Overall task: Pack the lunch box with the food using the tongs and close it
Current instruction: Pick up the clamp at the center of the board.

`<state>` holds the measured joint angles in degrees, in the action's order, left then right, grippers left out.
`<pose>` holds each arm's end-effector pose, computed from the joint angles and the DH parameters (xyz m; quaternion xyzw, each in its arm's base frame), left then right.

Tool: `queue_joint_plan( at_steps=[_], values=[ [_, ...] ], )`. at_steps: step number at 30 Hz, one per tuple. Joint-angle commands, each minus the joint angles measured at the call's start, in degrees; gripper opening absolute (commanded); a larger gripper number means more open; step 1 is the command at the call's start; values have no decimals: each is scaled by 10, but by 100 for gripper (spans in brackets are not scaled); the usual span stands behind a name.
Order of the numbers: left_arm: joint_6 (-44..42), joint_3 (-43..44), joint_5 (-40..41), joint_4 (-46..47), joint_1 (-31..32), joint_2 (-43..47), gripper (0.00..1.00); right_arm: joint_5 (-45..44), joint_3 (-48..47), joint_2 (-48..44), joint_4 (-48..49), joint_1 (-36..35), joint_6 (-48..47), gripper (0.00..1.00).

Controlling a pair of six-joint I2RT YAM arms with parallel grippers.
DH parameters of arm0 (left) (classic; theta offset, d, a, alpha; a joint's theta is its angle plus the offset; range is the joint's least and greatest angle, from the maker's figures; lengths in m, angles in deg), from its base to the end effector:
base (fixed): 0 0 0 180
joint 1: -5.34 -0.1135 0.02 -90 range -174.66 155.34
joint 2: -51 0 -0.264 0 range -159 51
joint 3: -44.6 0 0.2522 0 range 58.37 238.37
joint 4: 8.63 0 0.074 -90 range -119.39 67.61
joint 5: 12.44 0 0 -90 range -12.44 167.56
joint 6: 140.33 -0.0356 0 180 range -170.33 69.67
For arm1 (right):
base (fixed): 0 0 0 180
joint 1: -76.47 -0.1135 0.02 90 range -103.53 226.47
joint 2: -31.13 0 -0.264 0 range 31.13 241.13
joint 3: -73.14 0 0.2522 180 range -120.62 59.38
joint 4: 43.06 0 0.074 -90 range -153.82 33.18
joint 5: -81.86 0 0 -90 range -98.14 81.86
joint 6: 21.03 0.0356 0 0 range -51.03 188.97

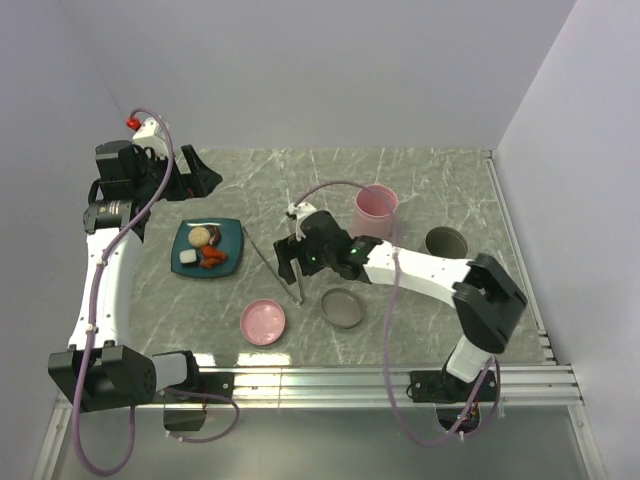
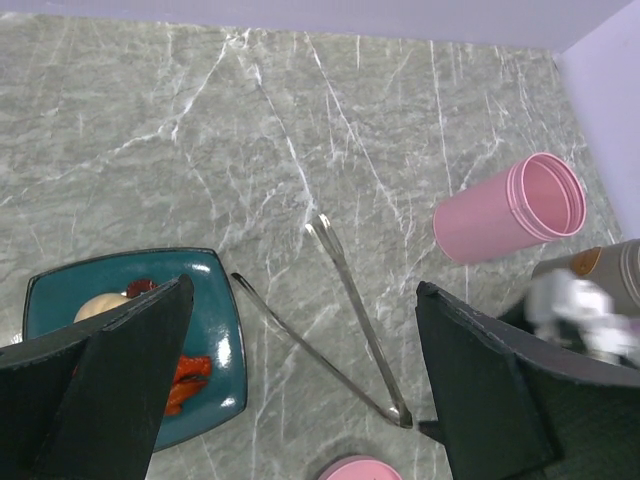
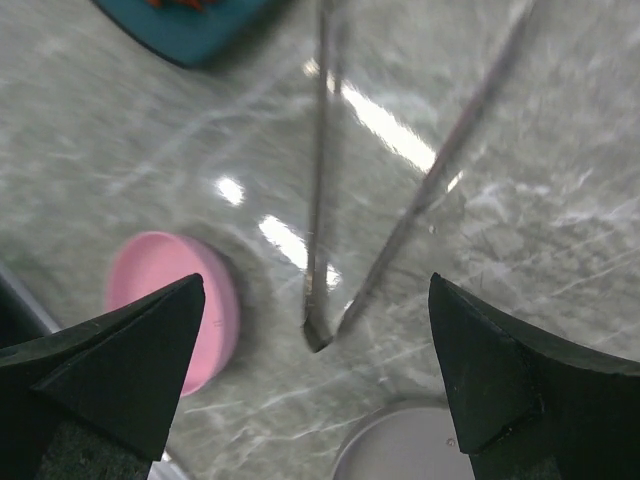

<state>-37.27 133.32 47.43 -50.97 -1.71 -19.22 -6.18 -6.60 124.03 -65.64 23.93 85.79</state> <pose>0.2659 0.0149 0.3996 -0.0016 0.8215 -0.2451 0.5149 0.2228 0.2928 0.2557 -0.2803 0.8446 0.2719 0.3663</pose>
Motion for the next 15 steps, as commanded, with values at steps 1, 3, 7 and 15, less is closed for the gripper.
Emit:
queue_joint_plan(
  at_steps=[1, 3, 7, 15],
  values=[
    [9, -2, -1, 34, 1, 4, 99, -21, -21, 36, 26, 0, 16, 100],
    [9, -8, -2, 41, 1, 6, 99, -21, -30, 54, 21, -4, 20, 100],
    [7, -15, 10, 50, 1, 4, 99, -2, -41, 83, 14, -13, 23, 100],
    [13, -20, 6, 58, 0, 5, 99, -7, -69, 126, 1, -23, 31, 100]
  ],
)
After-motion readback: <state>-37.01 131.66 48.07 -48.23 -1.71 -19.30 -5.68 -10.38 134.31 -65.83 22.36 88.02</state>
